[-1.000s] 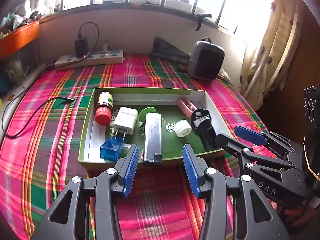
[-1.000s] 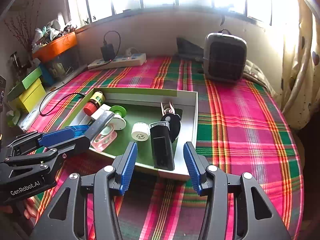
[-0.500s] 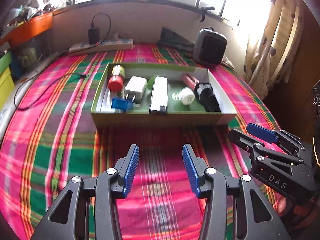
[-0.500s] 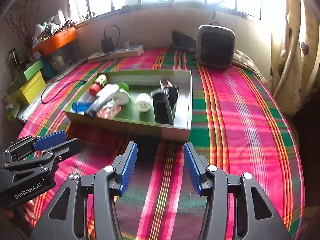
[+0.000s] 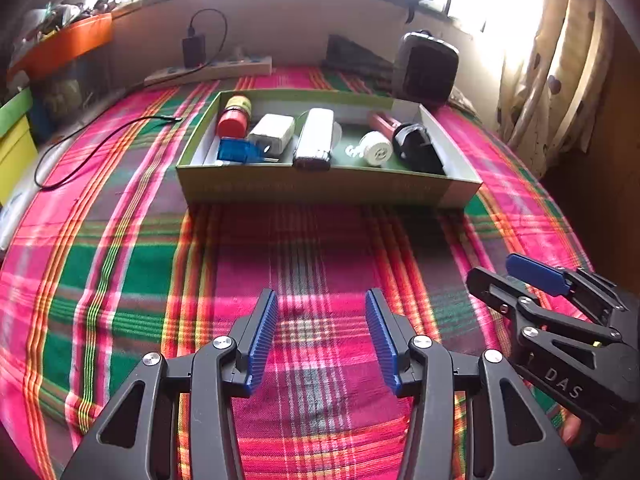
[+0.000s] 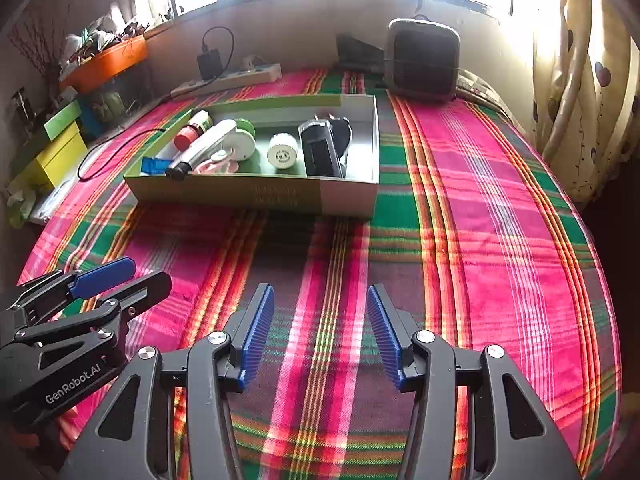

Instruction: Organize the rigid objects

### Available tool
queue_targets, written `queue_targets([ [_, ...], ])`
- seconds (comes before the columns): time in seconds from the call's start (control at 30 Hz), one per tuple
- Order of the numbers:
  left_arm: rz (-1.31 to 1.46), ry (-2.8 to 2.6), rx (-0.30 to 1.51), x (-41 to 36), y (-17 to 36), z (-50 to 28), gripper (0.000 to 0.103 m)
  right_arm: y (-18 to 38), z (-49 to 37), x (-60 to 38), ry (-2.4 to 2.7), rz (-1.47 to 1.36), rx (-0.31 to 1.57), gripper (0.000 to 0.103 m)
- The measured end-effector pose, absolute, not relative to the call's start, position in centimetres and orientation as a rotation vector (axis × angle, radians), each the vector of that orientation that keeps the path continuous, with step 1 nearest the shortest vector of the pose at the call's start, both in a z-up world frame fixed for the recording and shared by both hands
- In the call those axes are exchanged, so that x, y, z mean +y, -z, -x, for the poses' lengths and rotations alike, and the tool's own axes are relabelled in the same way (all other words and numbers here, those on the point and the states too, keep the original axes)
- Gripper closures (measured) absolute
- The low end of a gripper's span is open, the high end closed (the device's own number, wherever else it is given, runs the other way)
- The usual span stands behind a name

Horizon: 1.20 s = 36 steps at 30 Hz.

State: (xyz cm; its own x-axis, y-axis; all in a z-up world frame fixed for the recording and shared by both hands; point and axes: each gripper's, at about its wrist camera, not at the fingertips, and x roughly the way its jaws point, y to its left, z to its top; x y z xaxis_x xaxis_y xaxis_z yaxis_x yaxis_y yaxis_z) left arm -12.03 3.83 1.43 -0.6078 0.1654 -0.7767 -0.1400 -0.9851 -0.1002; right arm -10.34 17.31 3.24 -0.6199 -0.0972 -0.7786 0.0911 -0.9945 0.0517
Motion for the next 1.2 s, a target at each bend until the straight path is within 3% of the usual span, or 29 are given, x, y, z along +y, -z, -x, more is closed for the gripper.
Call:
queue_targets([
  [0.13,1.31,-2.711,-0.034,3.61,-1.16,11.99,0.058,-2.74,10.14,17.21,2.726,-1.34,-0.009,0.042],
  [0.47,1.311,-2.754,0.057,4.13,-0.94,11.99,0.054,-2.26,10.07,17.0,2.761,-1.352,0.055,0.04],
  [0.7,1.317,-2.761,0.091,4.3,-0.91,12.02,0.052,-2.15,10.77,17.36,2.776,-1.381,0.036,0.026],
  [1.2,1.318,-2.762,0.086,4.53,-0.93,12.02,0.051,-2.19,10.8,17.38,2.778,-1.382,0.039,0.026],
])
